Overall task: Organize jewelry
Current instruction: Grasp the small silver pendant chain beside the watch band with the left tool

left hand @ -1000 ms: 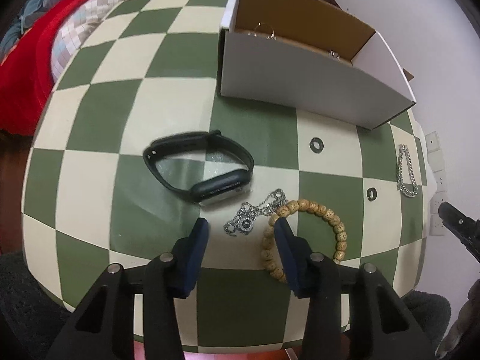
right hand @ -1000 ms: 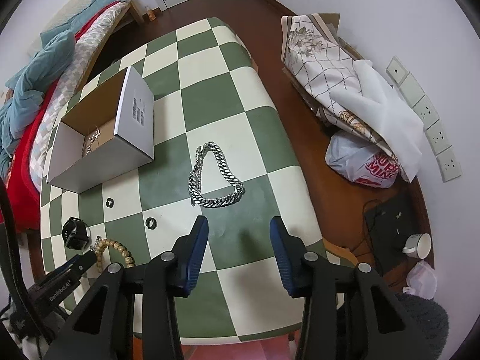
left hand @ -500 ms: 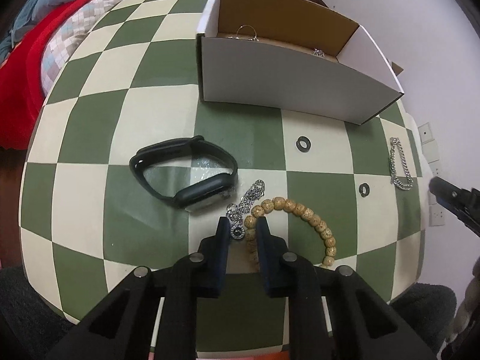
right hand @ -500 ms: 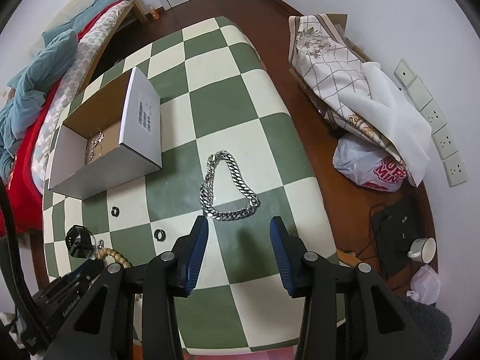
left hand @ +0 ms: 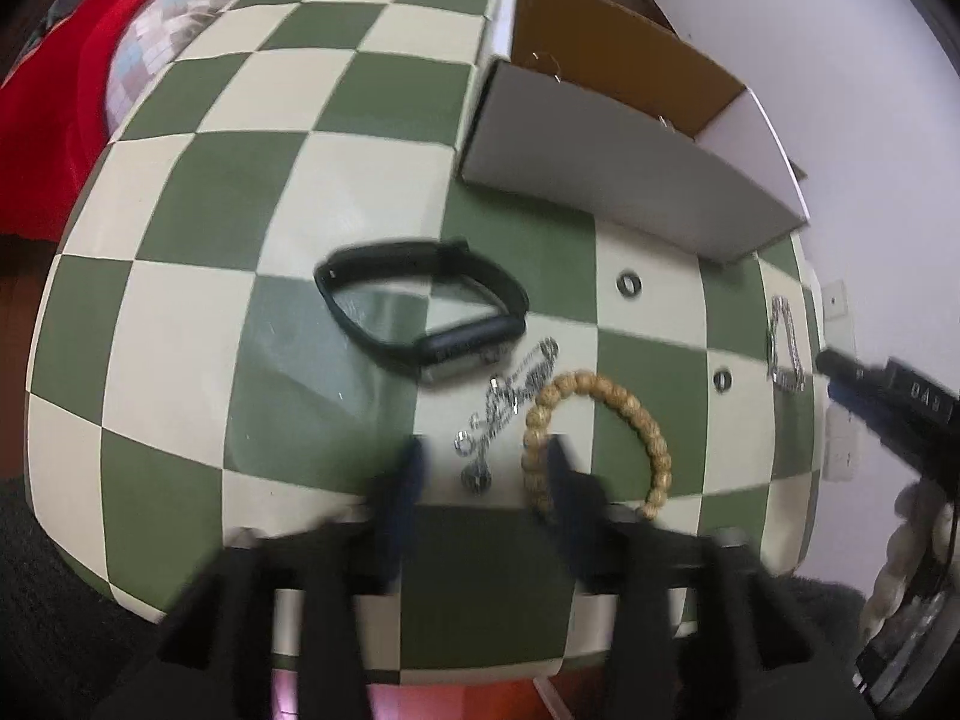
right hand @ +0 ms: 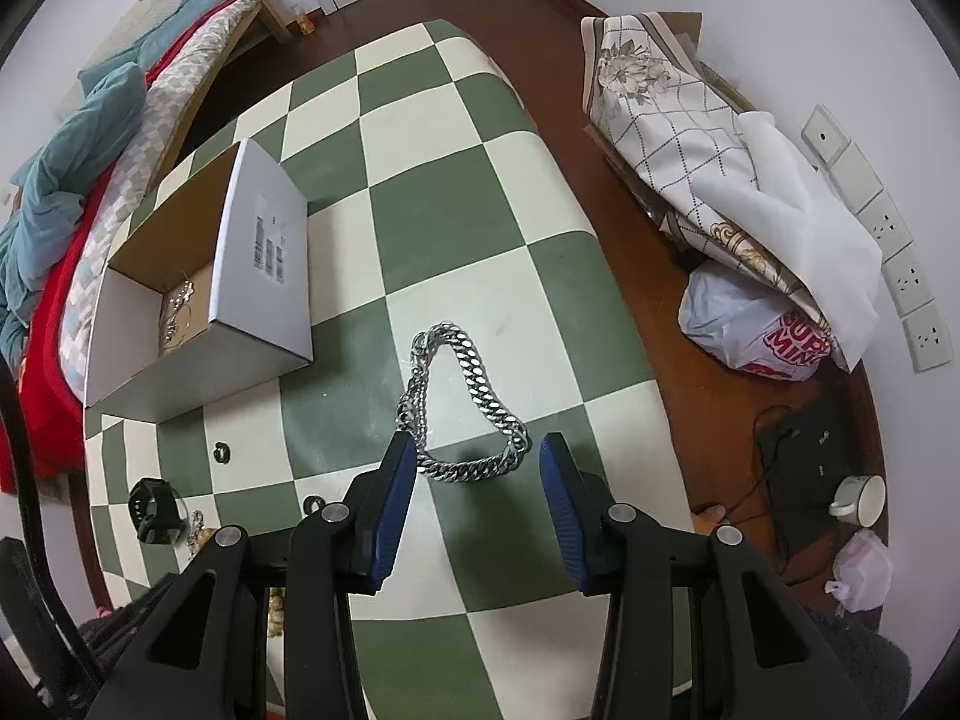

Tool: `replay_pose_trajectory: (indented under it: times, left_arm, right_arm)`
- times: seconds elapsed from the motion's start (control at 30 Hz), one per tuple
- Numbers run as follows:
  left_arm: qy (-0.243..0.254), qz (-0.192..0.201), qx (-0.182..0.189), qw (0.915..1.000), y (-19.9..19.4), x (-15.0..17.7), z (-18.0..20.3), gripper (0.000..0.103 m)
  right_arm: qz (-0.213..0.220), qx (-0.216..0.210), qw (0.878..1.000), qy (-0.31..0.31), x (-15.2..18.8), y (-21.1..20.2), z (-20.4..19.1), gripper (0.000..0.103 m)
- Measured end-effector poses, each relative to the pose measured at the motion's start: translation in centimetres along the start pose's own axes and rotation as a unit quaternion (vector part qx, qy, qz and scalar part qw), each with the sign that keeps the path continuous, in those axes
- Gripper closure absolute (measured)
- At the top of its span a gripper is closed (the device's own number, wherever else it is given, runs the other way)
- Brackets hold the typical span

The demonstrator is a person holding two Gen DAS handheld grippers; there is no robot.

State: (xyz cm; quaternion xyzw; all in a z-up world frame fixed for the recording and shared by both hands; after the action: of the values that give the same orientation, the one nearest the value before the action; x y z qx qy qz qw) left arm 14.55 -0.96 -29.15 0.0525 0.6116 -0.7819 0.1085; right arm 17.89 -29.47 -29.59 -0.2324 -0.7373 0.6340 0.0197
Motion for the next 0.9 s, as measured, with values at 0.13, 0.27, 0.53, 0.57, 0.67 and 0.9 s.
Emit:
replay_pose_trajectory:
  times: [0.13,0.27,0.53,0.57,0.67,0.9]
  left_arm:
    - [-0.001,0.007,-0.013,0.9999,0.3,-0.8,0.0,0.055]
    - [0.007,0.016,-0.038,0.9991,1.0,-1.4,0.3,0.056]
    - [0.049,0.028,-0.052,0.9971,1.6,-1.9,1.4,0.057]
    - [0.052,0.026,-0.054,0.9969,1.6,-2.0,1.4,0.056]
    - [0.061,0.021,-0.047,0.9968,1.5,-2.1,1.1,0.062]
    - [0.078,0.009,-0.045,0.9959,2.2,-2.3,0.9,0.101]
  right_arm:
    - [0.004,-0.002,1.0,0.003,0.1,-0.2,0.2,0.058]
    - [0.009,-0.002,1.0,0.005,0.2,-0.2,0.4,0.058]
    - [0.013,0.001,1.0,-0.002,0.2,-0.1,0.0,0.058]
    - [0.013,0.002,1.0,-0.003,0.2,-0.1,0.0,0.058]
    - [0.014,0.002,1.0,-0.003,0.1,0.0,-0.2,0.058]
    - [0.019,-0.001,1.0,-0.005,0.2,-0.3,-0.7,0.058]
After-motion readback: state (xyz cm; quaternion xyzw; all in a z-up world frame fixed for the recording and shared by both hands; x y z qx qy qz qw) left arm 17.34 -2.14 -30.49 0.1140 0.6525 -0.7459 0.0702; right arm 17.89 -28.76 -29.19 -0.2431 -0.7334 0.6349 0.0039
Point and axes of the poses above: each gripper's, at about its wrist camera, not at the fingertips, and y roughly the way its jaws point, z to its right, x to its underside, the point moved 1 cm from there along y, roughly the way its jaws point, and after that the axes turned 4 degrees about y, right-handed, at the moved point
